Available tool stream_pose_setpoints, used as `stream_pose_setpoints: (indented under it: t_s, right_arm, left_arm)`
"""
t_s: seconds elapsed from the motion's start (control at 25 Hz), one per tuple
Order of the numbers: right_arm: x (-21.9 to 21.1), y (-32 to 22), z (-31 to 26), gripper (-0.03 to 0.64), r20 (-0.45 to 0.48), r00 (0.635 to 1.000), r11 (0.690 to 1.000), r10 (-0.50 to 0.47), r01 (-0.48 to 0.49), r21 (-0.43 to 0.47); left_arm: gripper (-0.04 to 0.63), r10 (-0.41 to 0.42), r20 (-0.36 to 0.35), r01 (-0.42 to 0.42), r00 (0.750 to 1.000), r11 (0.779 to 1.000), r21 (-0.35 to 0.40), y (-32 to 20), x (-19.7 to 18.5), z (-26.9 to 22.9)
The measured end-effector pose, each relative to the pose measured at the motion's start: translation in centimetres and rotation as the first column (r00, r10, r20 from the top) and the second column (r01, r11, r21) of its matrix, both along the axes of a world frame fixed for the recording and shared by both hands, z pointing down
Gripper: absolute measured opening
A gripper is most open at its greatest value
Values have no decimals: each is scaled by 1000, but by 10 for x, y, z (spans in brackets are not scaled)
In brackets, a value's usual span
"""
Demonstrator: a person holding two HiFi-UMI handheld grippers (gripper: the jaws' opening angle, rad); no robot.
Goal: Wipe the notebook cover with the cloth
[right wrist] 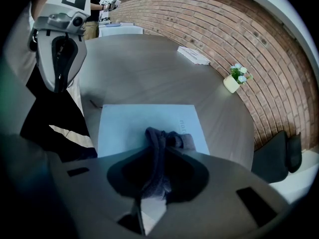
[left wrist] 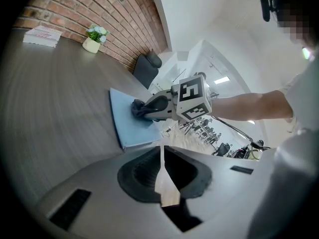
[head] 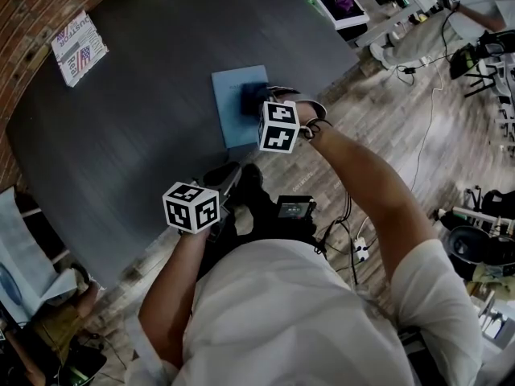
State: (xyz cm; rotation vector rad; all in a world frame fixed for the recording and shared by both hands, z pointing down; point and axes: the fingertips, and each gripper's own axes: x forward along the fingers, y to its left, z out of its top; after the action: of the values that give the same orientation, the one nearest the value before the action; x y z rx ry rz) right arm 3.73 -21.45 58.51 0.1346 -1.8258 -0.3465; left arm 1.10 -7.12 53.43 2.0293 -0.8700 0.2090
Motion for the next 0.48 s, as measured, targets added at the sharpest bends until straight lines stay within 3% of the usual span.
stream_pose_setpoints:
  t_s: [0.48]
  right_arm:
    - [6,23,-1,81,9,1000,1000,2,-2,-19]
  left_arm:
    - [29,24,2,-24,1000,1000,5,8,6,-4]
